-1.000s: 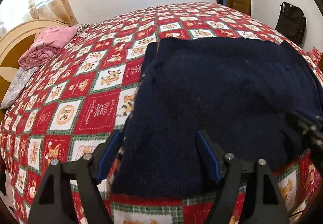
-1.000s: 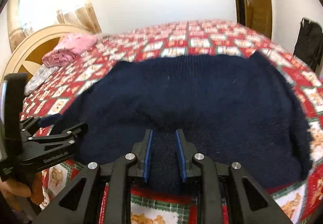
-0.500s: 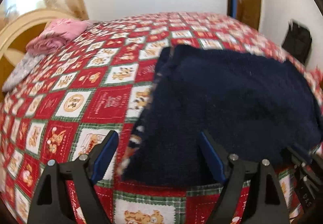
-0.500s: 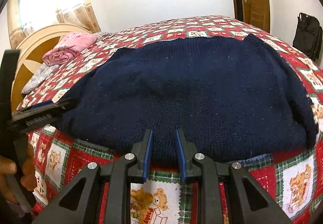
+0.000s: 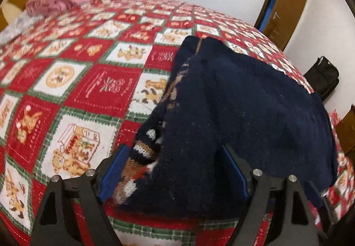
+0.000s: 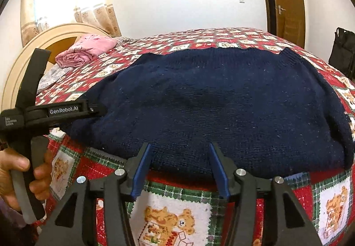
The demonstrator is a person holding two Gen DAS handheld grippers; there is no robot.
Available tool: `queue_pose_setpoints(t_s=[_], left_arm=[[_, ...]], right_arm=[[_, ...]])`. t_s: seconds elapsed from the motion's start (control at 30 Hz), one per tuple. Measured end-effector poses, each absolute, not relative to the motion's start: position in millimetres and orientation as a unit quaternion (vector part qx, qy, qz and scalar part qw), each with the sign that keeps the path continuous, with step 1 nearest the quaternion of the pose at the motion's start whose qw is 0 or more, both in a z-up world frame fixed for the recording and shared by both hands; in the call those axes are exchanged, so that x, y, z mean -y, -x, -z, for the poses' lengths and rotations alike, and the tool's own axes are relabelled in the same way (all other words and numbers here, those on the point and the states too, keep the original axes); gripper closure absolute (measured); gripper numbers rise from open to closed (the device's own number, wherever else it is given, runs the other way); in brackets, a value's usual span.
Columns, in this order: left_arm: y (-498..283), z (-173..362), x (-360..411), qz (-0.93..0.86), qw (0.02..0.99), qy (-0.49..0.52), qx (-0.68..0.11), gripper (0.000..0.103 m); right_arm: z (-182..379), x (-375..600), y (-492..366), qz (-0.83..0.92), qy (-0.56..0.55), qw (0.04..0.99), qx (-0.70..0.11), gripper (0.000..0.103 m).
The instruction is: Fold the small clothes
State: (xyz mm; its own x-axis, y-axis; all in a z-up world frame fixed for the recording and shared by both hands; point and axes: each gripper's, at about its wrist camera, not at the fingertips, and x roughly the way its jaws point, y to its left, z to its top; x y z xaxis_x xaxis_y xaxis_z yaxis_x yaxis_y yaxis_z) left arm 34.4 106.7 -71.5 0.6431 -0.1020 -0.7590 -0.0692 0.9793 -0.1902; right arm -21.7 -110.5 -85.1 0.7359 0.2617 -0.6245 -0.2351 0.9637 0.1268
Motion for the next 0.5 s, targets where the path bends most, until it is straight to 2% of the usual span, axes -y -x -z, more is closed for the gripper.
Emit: queue_pose_setpoints(t_s=[0.1,0.17,0.2,0.23,0.27,0.33,0.37,0.5], left_arm=[[-34,71,-108,0.016,0.901,0.106,-0.421,0.026],[-33,69,-114,0.015,0.901,0.115,-0.418,0.051],[-34,68,-116,0.019,0.900,0.122,-0.418,0.059],[-34,66,-119,0.030,0.897,0.133,-0.420,0.072],[-35,65,-121,0.038,0.895,0.142,-0.421,0.077],[-35,63,-121,0.041,0.895,0.146,-0.419,0.081],[-35,63,-120,0.042,0.896,0.146,-0.418,0.082],[-30,56,-121,0.049,0.898,0.164,-0.405,0.084]], right_arm=[[85,111,20,-0.136,-0.024,0.932,-0.336,0.045],[84,108,21,-0.133,-0.016,0.931,-0.338,0.045],[82,107,21,-0.133,-0.012,0.931,-0.340,0.045],[79,107,21,-0.134,-0.013,0.931,-0.339,0.045],[73,108,23,-0.135,-0.017,0.934,-0.330,0.046],[62,106,24,-0.140,-0.007,0.940,-0.312,0.061],[58,102,21,-0.147,0.008,0.939,-0.311,0.073],[62,91,8,-0.164,0.012,0.931,-0.326,0.075]])
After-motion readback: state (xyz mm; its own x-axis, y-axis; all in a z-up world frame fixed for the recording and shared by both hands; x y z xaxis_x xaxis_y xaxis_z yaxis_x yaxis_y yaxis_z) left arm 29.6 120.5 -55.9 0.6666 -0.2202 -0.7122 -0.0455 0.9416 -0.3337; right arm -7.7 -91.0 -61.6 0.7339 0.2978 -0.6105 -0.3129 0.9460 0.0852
